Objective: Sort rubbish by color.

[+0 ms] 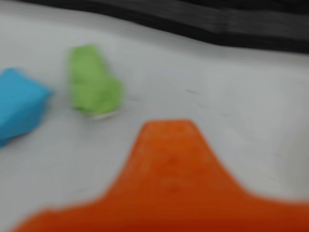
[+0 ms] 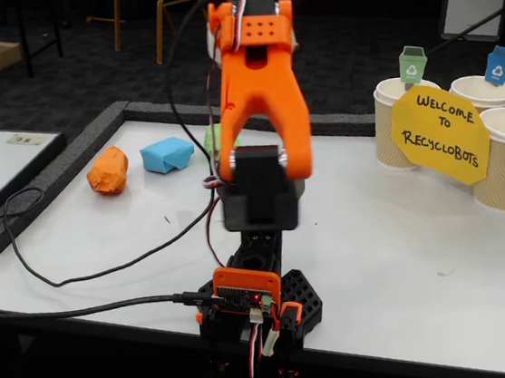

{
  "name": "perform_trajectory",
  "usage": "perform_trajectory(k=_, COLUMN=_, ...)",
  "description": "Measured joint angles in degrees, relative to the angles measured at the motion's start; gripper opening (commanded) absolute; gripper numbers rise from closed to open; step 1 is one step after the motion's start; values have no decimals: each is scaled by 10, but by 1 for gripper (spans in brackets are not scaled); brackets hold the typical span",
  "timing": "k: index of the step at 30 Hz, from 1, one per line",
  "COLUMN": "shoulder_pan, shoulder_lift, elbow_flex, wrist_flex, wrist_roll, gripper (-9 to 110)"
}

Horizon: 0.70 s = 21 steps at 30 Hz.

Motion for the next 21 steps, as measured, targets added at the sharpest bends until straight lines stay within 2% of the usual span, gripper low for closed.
perform_trajectory(k=11, shoulder_pan=-168, shoulder_lift=0, elbow_flex=-11, wrist_flex=56, wrist_roll=0, gripper=9)
perform_trajectory(k=21, shoulder_pan=-192, shoulder_lift=0, elbow_flex=-11, wrist_flex=57, wrist_roll=0, gripper=9)
